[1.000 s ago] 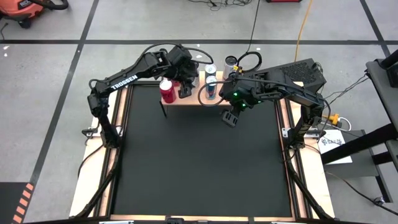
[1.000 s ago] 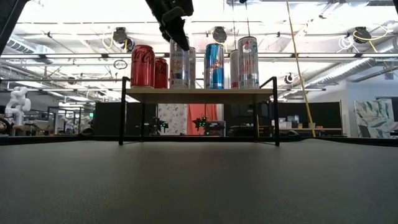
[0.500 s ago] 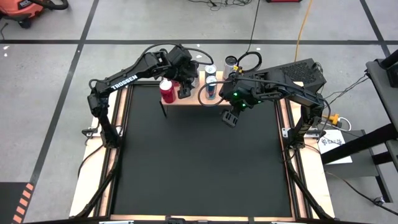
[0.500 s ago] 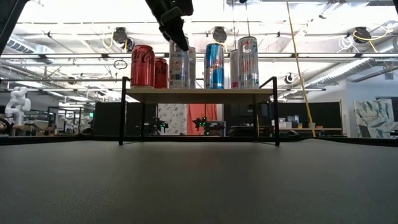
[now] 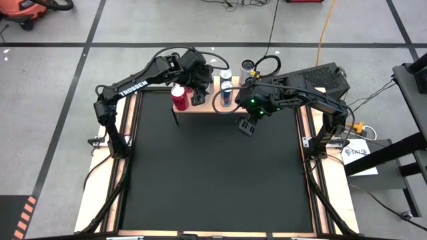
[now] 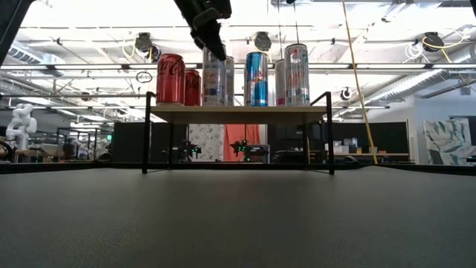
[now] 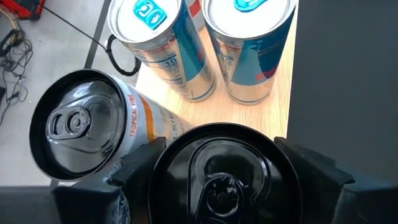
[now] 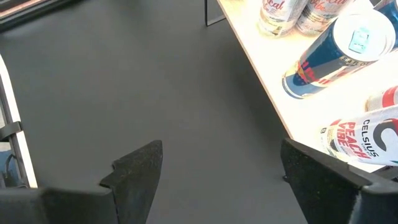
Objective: Place canned beverage on shelf
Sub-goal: Put the white yellow soda can on the shelf aligned with the other white yellow soda can
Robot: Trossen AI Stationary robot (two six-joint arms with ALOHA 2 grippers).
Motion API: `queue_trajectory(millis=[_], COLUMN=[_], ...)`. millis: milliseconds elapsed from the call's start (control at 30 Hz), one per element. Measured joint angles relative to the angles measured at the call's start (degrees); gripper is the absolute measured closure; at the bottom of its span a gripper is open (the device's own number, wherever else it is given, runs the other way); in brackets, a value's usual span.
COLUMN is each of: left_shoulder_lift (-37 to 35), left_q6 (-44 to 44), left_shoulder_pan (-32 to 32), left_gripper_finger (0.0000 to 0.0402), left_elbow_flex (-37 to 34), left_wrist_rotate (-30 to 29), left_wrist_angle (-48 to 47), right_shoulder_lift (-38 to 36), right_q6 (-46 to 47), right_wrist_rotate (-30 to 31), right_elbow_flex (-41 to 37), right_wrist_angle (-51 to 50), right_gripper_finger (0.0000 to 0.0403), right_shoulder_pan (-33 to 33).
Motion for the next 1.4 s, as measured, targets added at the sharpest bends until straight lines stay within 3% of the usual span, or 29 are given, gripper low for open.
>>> queue_trajectory(millis=[367,1100,1400], left_shoulder_lift=[0.0,0.0,0.0], left_q6=[-1.2,-3.3,-4.1], left_shoulder_pan=[0.0,-0.1,-0.1], left_gripper_finger=[0.0123,0.0123,0.0123], left_elbow_flex=[0.0,0.0,0.0], left_wrist_rotate=[0.0,1.7,1.7], left_wrist_angle=[1.0,1.0,1.0], right_shoulder_lift=[0.0,0.0,0.0], right_q6=[0.0,-2.6,-3.4], right_wrist_rotate=[0.0,1.6,1.5], right_elbow_flex=[0.0,0.0,0.0], right_wrist_angle=[1.5,18.9,21.1], right_gripper_finger=[0.0095,0.0095,0.0095], right_shoulder_pan=[0.0,-0.7,-0.6])
